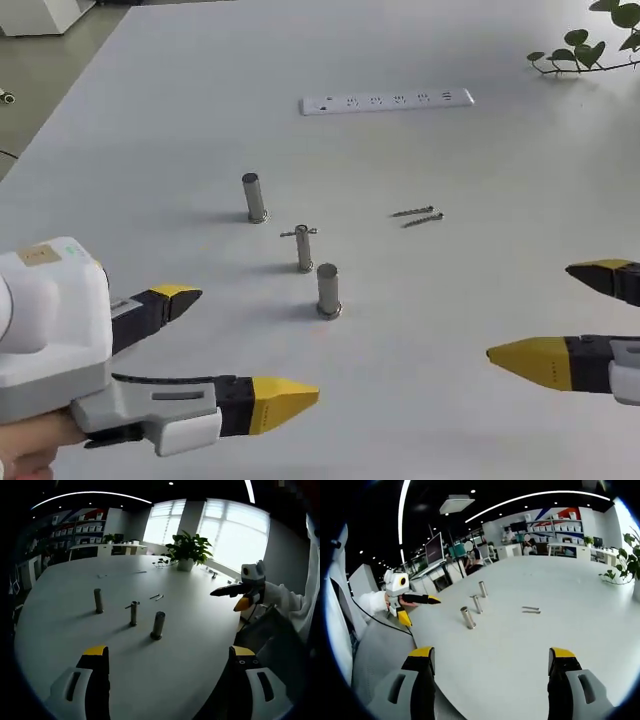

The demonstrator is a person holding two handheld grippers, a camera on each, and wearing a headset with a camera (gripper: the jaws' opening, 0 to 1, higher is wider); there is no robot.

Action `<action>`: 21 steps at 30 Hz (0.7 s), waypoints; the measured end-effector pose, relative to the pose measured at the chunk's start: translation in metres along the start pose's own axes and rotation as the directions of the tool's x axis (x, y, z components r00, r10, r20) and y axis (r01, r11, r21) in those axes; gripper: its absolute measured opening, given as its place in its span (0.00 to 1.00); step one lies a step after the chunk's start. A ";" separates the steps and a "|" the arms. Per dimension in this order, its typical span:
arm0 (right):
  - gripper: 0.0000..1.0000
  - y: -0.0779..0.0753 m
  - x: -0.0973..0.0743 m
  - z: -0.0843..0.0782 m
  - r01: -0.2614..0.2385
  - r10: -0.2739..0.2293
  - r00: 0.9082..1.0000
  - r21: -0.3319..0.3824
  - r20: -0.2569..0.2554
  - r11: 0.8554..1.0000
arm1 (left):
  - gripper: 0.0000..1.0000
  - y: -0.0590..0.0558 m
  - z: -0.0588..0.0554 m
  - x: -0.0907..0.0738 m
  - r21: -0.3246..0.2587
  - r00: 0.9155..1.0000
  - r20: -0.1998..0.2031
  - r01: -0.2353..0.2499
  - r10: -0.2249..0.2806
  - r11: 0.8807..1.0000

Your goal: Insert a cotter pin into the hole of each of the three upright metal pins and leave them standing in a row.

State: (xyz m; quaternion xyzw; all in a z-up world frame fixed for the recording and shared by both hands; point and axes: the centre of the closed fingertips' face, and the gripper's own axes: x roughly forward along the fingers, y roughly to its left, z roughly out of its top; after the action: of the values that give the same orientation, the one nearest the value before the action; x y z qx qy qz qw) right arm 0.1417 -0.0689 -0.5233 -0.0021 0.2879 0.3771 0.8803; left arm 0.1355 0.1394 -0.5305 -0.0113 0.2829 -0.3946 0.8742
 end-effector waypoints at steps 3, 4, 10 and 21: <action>0.91 -0.005 0.001 0.004 -0.003 0.003 1.000 -0.013 -0.021 1.000 | 0.99 0.003 0.001 -0.001 -0.005 1.000 0.007 -0.011 0.011 1.000; 0.91 -0.006 0.001 0.006 -0.006 0.005 1.000 -0.015 -0.024 1.000 | 0.99 0.004 0.000 -0.002 0.001 1.000 -0.001 -0.017 0.017 1.000; 0.90 -0.014 0.006 0.026 -0.026 0.023 0.999 -0.067 -0.039 0.997 | 0.99 0.001 -0.002 -0.003 -0.008 1.000 -0.002 -0.019 0.019 1.000; 0.90 -0.022 0.030 0.056 -0.130 0.073 0.980 -0.312 -0.187 0.941 | 0.99 0.001 -0.002 -0.009 -0.043 0.999 0.016 -0.032 0.032 0.999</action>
State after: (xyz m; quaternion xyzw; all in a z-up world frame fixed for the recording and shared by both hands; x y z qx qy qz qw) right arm 0.2012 -0.0530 -0.4964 -0.1638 0.2972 0.4626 0.8190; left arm 0.1304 0.1470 -0.5286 -0.0290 0.2840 -0.3742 0.8823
